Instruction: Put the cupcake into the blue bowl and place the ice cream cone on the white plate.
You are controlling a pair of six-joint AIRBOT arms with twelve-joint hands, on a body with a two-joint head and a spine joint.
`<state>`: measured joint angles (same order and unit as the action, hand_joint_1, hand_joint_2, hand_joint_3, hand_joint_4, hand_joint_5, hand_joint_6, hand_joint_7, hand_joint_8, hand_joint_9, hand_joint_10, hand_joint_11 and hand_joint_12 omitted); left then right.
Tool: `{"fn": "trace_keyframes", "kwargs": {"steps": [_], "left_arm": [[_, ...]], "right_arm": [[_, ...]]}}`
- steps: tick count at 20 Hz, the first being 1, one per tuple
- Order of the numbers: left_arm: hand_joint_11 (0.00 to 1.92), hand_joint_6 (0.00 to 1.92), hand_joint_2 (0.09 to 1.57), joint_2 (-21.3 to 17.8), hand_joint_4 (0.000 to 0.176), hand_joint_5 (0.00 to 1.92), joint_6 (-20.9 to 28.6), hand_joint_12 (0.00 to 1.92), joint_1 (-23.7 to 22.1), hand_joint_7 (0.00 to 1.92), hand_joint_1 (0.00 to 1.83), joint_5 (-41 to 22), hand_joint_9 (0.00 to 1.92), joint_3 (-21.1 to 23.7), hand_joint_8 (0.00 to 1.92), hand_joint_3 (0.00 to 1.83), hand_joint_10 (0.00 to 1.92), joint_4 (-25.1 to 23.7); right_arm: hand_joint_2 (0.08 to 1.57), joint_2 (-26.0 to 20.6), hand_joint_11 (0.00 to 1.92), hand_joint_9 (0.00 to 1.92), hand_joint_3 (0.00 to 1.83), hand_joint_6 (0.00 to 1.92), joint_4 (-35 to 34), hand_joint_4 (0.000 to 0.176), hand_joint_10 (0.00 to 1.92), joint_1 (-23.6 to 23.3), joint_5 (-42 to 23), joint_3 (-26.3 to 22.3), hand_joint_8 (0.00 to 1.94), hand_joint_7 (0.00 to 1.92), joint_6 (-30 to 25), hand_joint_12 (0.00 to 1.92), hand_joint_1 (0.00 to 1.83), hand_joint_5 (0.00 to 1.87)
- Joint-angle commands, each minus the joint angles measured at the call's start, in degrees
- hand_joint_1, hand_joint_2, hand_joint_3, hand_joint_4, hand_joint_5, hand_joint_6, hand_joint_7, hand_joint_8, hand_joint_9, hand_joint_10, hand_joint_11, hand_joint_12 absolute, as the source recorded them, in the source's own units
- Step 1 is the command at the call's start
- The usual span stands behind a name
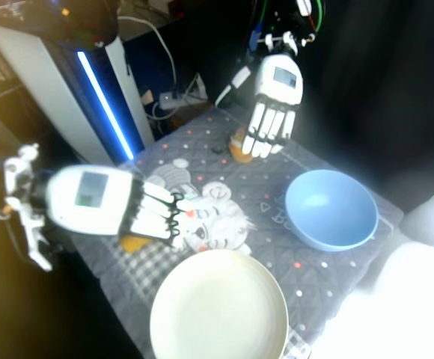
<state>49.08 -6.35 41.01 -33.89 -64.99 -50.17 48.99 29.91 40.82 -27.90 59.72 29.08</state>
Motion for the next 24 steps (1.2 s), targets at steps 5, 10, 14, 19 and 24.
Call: {"fn": "trace_keyframes", "kwargs": {"steps": [5,10,14,19,24], "left_arm": [[0.15,0.00,0.79,1.2,0.038,0.38,1.1,1.02,-1.1,0.51,0.75,-2.5,0.56,-0.2,0.00,0.00,0.00,-0.1],[0.18,0.00,0.79,2.9,0.010,0.39,1.2,0.96,-1.9,0.49,0.75,-0.6,0.54,-1.0,0.00,0.00,0.00,-1.9],[0.21,0.01,0.75,4.2,0.000,0.39,1.2,0.93,-1.9,0.50,0.81,0.4,0.54,-2.0,0.01,0.00,0.01,-2.2],[0.16,0.01,0.86,4.5,0.000,0.48,1.4,0.99,-1.8,0.61,1.02,0.8,0.62,-2.1,0.01,0.00,0.02,-2.3],[0.81,0.99,1.11,5.1,0.000,0.98,2.0,1.18,-0.5,0.90,1.38,0.3,0.97,-2.8,0.93,0.00,1.16,-1.0]], "right_arm": [[0.76,1.4,0.41,0.66,0.00,0.00,-1.2,0.000,0.00,-0.7,-3.8,1.0,0.00,0.66,-0.3,0.58,0.86,0.57],[0.73,2.1,0.46,0.72,0.00,0.01,-1.4,0.000,0.00,-0.3,-2.3,1.7,0.00,0.72,-0.3,0.55,0.86,0.60],[0.78,2.5,0.43,0.75,0.00,0.00,-2.2,0.000,0.00,0.3,-2.0,2.1,0.00,0.75,-0.3,0.74,0.91,0.63],[0.86,2.6,0.74,1.12,0.00,0.01,-2.5,0.000,0.05,0.5,-1.9,2.3,0.02,1.07,-0.3,1.00,1.09,0.87],[0.99,3.1,1.24,1.65,0.00,0.39,-2.4,0.000,0.09,0.7,-1.9,2.4,0.15,1.53,-0.3,1.12,1.31,1.20]]}}
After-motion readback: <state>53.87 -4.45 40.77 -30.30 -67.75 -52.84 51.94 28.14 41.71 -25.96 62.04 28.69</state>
